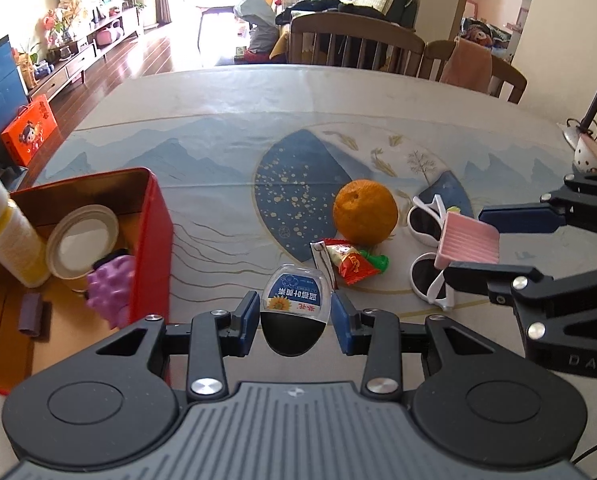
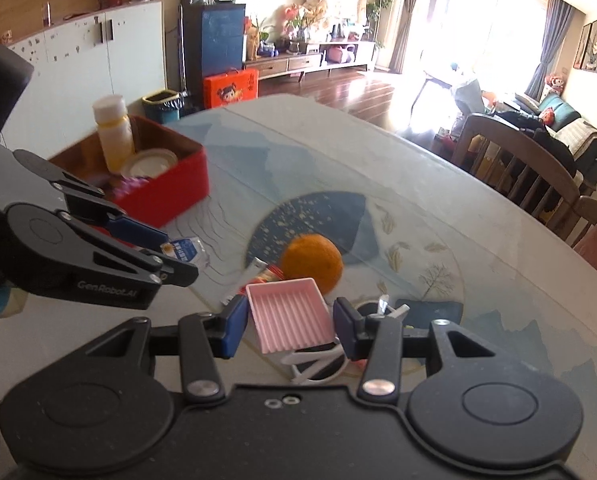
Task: Organize rigid objects
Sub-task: 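Carry pink comb and blue-labelled bottle over red tin, lowering comb inside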
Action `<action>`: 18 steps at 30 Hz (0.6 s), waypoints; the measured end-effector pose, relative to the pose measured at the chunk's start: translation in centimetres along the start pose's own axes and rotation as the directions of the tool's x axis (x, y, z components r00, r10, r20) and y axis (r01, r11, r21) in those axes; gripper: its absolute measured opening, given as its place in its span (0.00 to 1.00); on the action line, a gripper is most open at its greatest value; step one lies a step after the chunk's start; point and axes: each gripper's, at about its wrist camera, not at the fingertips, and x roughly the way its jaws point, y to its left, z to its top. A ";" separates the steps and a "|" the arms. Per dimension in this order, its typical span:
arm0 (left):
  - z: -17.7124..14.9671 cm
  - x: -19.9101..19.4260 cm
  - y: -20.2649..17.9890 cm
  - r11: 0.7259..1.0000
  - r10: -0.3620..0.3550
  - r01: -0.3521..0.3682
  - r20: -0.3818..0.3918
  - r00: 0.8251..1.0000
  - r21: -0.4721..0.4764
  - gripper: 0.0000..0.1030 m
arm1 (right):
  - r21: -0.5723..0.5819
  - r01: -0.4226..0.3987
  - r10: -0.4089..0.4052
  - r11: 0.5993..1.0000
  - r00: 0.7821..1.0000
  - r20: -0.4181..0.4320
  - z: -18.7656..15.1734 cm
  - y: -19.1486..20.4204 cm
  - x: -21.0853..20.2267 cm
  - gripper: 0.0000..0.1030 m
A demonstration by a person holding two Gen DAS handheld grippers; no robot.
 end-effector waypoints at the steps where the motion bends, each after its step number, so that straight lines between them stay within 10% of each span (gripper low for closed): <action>1: 0.0 -0.4 0.2 1.000 -0.001 0.001 0.004 1.000 -0.002 0.37 | 0.001 -0.002 0.002 1.000 1.000 0.007 0.1 0.3 -0.3 0.44; 18: -0.5 -5.5 7.2 0.993 0.002 0.003 0.042 0.999 -0.114 0.37 | -0.004 -0.059 0.060 0.998 0.997 0.053 3.7 7.6 -1.5 0.44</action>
